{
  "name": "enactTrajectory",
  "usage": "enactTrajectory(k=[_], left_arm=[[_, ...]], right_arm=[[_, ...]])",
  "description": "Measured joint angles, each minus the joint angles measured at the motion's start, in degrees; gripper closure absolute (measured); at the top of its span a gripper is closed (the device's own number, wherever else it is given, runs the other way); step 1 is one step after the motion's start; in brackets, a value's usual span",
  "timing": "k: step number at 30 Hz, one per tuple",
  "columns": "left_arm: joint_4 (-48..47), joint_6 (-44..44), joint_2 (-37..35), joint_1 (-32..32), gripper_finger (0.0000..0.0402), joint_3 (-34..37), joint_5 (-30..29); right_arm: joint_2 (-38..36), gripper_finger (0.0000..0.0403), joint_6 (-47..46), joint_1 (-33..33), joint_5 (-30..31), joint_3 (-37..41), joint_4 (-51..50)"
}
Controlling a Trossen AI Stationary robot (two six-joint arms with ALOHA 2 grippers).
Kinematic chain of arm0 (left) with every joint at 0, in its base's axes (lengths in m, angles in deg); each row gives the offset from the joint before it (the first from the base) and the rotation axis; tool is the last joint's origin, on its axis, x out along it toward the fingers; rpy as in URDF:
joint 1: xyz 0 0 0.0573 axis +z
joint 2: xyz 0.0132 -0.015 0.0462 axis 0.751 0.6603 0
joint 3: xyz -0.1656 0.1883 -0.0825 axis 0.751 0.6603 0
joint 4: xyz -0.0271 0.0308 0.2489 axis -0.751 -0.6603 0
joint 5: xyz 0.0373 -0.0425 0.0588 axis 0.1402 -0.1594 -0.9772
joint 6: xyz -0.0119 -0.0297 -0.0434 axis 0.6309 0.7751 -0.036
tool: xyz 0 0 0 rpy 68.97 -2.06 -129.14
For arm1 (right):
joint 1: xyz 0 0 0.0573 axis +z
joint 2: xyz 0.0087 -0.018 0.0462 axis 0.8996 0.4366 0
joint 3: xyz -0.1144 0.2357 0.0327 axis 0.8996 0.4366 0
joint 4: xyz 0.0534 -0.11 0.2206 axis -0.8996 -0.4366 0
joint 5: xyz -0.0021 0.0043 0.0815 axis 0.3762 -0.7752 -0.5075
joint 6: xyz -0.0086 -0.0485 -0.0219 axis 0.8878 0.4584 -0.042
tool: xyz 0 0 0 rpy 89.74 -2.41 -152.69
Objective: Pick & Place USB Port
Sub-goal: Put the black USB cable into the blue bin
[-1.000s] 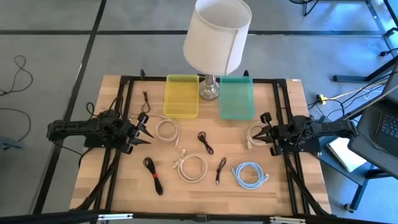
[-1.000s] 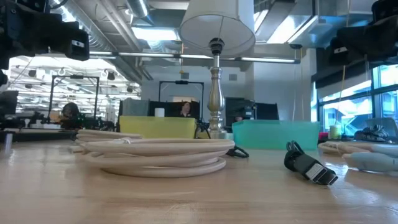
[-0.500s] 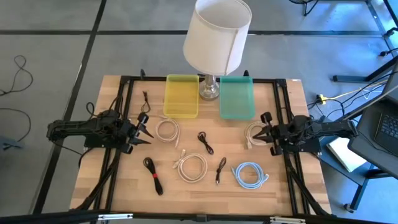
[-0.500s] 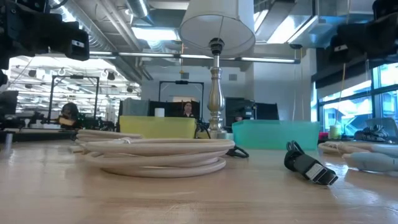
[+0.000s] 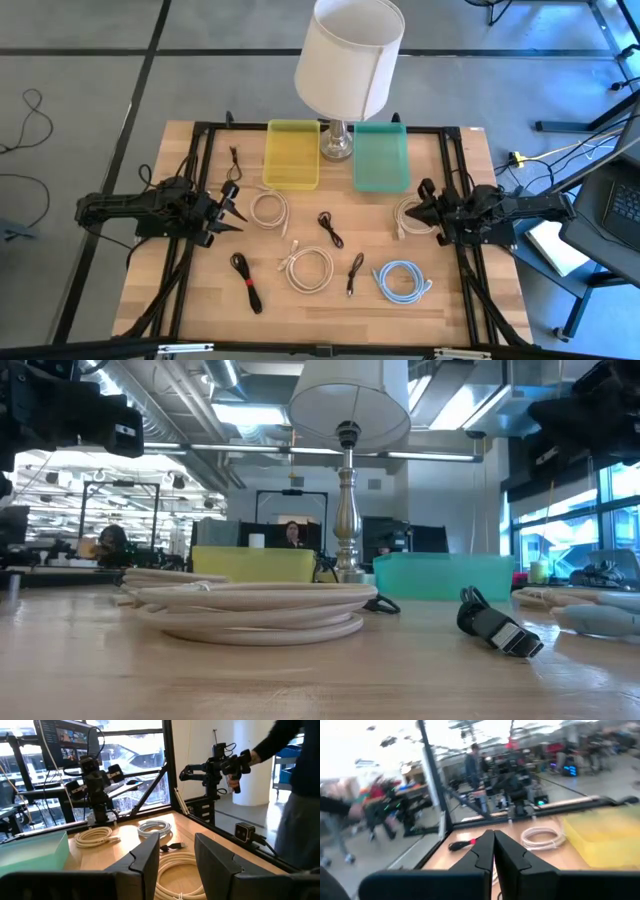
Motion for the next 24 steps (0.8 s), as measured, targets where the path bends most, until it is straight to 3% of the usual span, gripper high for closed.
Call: enactTrajectory(k=[7,12,19,24], left_arm=[[0.4,0.9,0.0,0.0,0.0283,0.0,-4.3],[1.6,0.9,0.0,0.0,0.0283,0.0,-6.2],[17.4,9.2,0.0,0.0,0.0283,0.0,-22.3],[31.5,14.8,0.0,0.0,0.0283,0.0,-32.6]], right_arm=[[0.0,0.0386,-12.7,0.0,14.3,0.0,5.3],[0.0,0.0386,-15.0,0.0,21.3,0.0,6.9],[0.0,0.0386,-14.9,0.0,28.8,0.0,6.7],[0.0,0.0386,-11.9,0.0,30.8,0.0,6.7]])
